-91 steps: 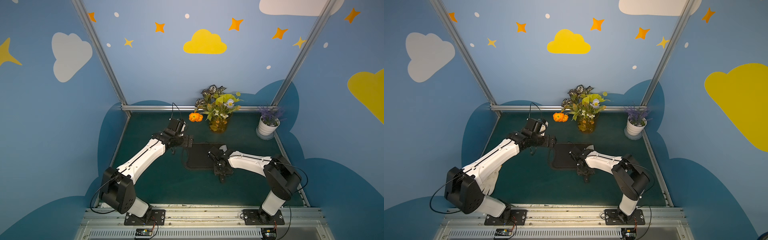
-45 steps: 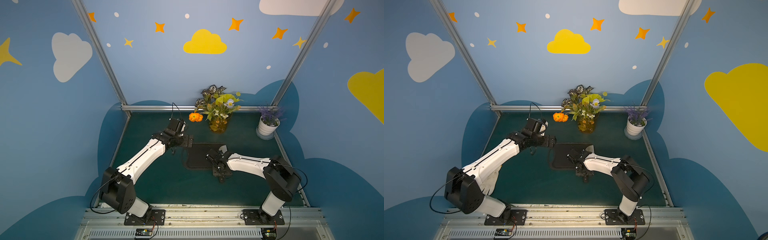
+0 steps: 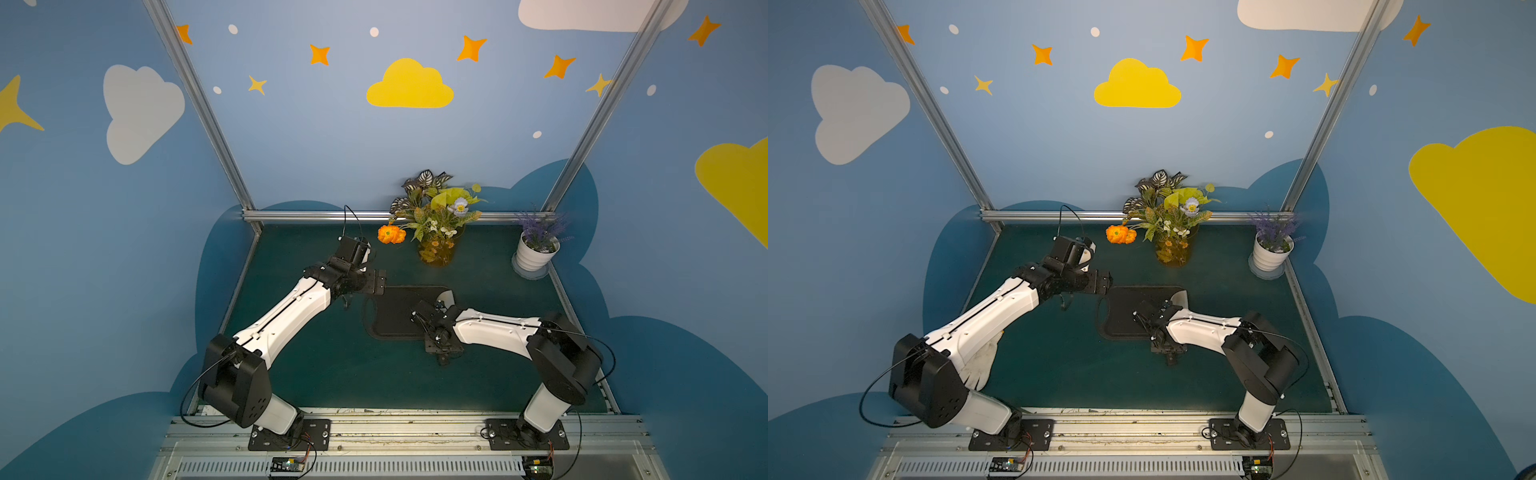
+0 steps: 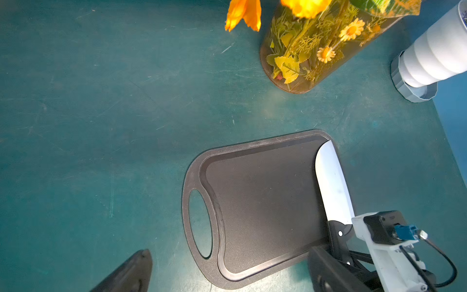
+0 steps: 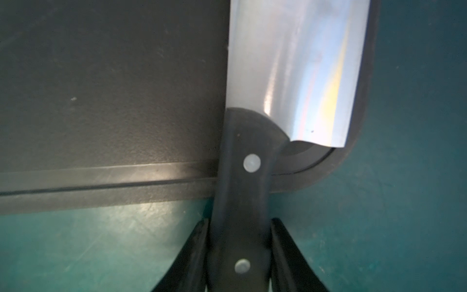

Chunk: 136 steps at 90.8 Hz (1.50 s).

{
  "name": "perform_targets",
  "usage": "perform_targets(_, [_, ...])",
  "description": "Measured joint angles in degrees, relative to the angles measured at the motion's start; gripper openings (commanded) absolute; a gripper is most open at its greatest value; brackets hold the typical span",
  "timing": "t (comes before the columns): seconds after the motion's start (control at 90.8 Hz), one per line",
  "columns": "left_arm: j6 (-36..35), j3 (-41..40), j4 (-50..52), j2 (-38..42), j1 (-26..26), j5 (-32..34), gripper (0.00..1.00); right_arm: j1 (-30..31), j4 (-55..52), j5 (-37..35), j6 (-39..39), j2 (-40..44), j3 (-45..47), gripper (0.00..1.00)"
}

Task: Align the knife with the edge of the cutting board
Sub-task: Place the knife at the edge of the cutting board.

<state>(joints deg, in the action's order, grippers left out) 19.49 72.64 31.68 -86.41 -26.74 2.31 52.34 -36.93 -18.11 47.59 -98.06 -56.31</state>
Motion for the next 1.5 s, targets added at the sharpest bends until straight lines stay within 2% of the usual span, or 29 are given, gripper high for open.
perform_targets(0.275, [-0.2,0.0,0.0,0.0,0.22,0.52,1.0,0.02,1.84,0.07,0.2,1.66,2.16,0.24])
perform_targets(1.497, [-0.22,0.0,0.0,-0.02,0.85,1.29,1.0,0.92,3.91,0.04,0.09,3.65,4.83,0.2])
